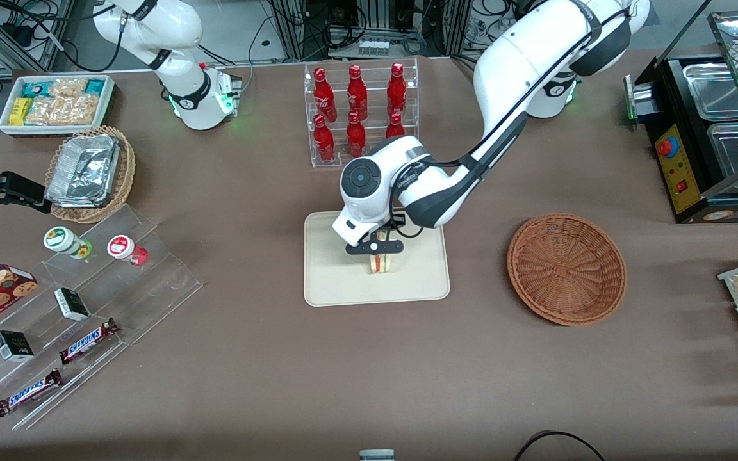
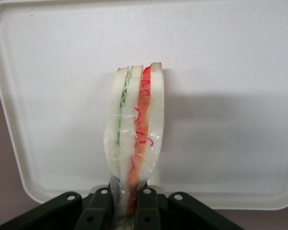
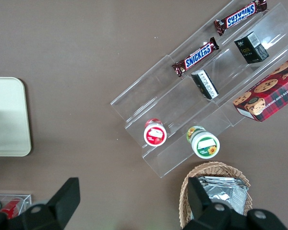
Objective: Place sandwich from basket to tray
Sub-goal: 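Lower the sandwich onto the tray and open the left gripper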
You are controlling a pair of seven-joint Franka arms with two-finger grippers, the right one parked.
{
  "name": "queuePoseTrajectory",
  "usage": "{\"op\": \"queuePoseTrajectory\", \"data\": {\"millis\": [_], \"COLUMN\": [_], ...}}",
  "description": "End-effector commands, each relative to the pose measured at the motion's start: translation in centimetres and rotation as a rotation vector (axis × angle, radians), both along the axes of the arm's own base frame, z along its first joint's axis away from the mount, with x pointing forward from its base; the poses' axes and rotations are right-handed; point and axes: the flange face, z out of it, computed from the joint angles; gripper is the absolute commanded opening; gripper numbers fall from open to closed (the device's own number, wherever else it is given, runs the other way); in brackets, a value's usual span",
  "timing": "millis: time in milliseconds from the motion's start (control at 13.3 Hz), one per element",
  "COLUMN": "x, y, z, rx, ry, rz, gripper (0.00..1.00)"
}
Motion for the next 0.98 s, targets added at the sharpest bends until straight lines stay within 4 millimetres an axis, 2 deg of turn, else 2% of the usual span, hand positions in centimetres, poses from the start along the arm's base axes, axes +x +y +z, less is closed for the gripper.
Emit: {"op": "queuePoseTrajectory", "data": {"millis": [0, 226, 301, 377, 452, 678, 904], "x": [0.2, 0.2, 0.2, 0.2, 0.3, 0.9, 1.5], "y": [-0.7, -0.6, -0.6, -0.6, -0.6, -0.3, 0.1], "z": [-1.2, -2.4, -2.4, -2.4, -2.3, -0.9, 2.3], "rx": [0.008, 0.022, 0.022, 0.020, 0.018, 0.014, 0.012], "ry": [-0.031, -0.025, -0.024, -0.024, -0.025, -0.040, -0.070], "rz": [0.022, 0.019, 0.018, 0.013, 0.007, 0.029, 0.045], "gripper": [0.00, 0.00, 0.20, 0.73, 0.98, 0.99, 0.99]}}
